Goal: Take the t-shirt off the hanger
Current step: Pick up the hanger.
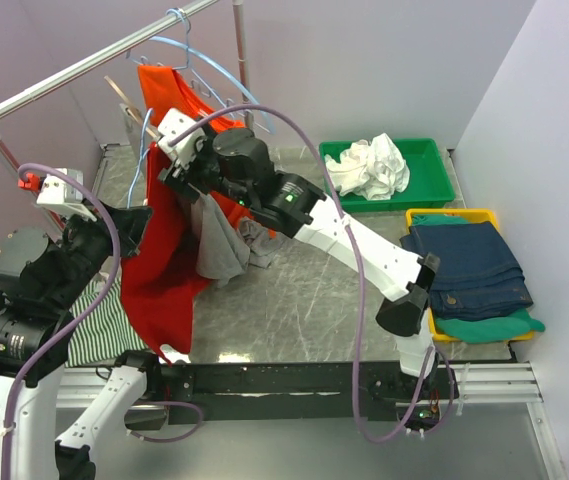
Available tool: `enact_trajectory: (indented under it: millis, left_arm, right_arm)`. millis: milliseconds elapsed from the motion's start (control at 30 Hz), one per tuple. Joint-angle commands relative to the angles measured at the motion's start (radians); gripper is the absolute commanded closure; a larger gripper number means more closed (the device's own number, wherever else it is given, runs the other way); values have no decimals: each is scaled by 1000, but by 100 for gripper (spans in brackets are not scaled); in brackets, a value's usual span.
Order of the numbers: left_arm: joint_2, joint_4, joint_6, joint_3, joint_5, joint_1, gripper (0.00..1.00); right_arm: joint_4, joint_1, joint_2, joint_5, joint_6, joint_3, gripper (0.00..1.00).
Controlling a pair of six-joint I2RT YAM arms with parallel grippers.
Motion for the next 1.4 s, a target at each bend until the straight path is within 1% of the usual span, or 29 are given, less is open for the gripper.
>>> enact_trajectory:
  millis: [0, 133, 233, 267, 333, 367, 433, 467, 533, 567, 700, 833, 967, 1033, 1233, 1367]
  left_arm:
    - [-23, 119, 24, 28, 13, -2, 99]
    - [-26, 118, 19, 29, 5, -2, 99]
    - [-28, 121, 18, 31, 3, -2, 99]
    - [-30, 119, 18, 31, 2, -2, 99]
    - [-30, 110, 21, 34, -9, -2, 99]
    - [-30, 107, 22, 32, -12, -2, 99]
    - [-31, 102, 24, 31, -20, -2, 99]
    - [-33, 101, 25, 31, -21, -2, 99]
    - [-37, 96, 25, 29, -33, -2, 99]
    - [-39, 92, 25, 29, -39, -2, 99]
    - [-51, 70, 31, 28, -67, -2, 99]
    - [-63, 46, 42, 16, -108, -2, 99]
    - [-63, 38, 44, 8, -125, -3, 99]
    - [-63, 37, 48, 3, -128, -2, 99]
    - [-79, 3, 65, -1, -153, -2, 99]
    - [-100, -39, 73, 5, -168, -2, 99]
  right_arm:
    - [-47, 0, 9, -15, 12, 28, 20]
    - [-52, 0, 24, 20, 14, 20, 17]
    - [-49, -11, 39, 33, 29, 31, 21]
    - [-47, -15, 41, 36, 35, 34, 28]
    - [-41, -15, 41, 43, 40, 28, 40]
    - [-32, -17, 39, 46, 44, 23, 54]
    - [-29, -17, 38, 48, 43, 23, 68]
    - [-29, -17, 39, 54, 46, 23, 82]
    - [-29, -18, 45, 60, 46, 31, 97]
    - [-23, -18, 45, 66, 52, 31, 100]
    - [31, -35, 18, 76, 75, 0, 100]
    - [109, -46, -42, 56, 77, -82, 100]
    - [119, -48, -57, 36, 75, -78, 100]
    - [135, -48, -63, 55, 78, -90, 100]
    - [273, -51, -139, 128, 97, -190, 100]
    - [352, -66, -239, 165, 118, -297, 100]
